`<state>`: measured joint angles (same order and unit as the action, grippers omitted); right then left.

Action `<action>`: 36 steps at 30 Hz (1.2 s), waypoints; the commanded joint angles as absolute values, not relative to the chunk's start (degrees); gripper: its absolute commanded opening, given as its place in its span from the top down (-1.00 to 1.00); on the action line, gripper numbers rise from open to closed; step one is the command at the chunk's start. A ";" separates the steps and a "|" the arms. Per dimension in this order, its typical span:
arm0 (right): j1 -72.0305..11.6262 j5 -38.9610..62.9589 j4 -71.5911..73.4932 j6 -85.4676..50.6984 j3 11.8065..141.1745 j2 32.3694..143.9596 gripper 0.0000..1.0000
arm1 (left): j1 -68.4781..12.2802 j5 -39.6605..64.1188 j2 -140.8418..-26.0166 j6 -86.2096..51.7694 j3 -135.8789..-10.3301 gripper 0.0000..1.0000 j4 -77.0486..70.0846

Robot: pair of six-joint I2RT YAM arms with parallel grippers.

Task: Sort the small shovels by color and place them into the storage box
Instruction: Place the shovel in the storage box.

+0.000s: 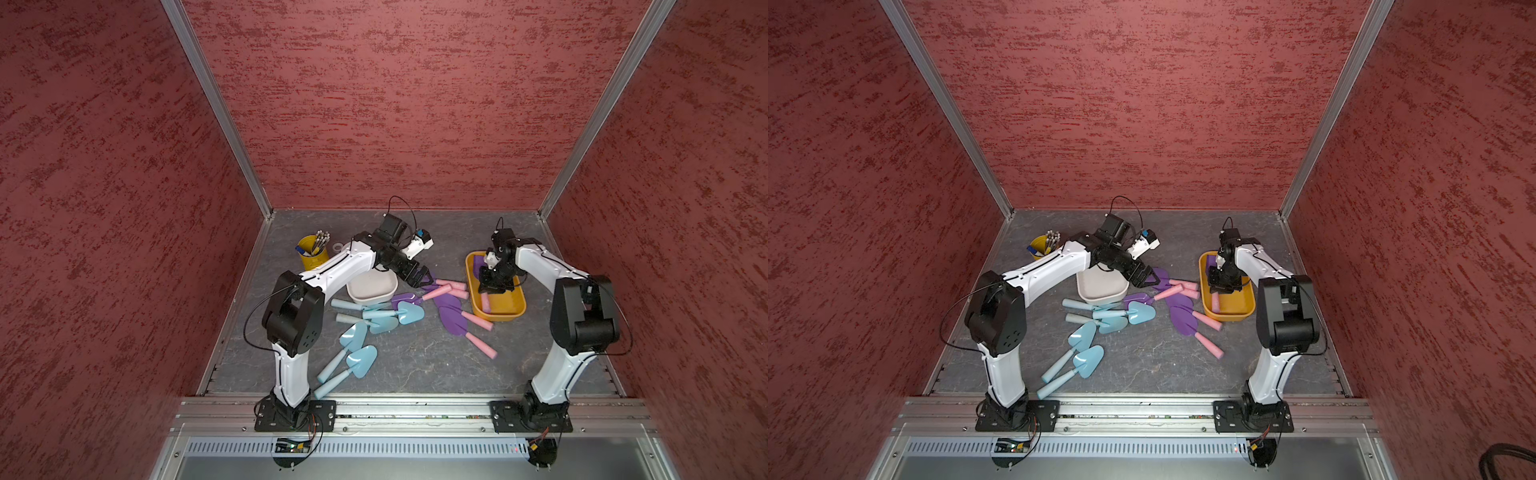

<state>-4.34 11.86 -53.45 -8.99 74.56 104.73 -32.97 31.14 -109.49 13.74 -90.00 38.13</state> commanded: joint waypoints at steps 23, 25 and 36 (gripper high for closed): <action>-4.01 13.19 -50.19 -8.46 75.80 110.57 0.74 | -33.65 30.60 -109.42 14.06 -89.87 -0.99 38.33; -4.06 13.11 -50.19 -8.44 75.84 110.49 0.66 | -33.62 30.53 -109.32 14.14 -89.82 -0.99 38.38; -4.05 13.27 -49.44 -8.26 75.33 109.27 0.29 | -33.92 30.42 -109.07 14.15 -89.91 -0.99 38.40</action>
<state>-4.34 12.73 -50.59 -8.54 74.56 110.37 -33.52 30.81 -109.49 13.74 -90.00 38.13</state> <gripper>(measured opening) 0.350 0.996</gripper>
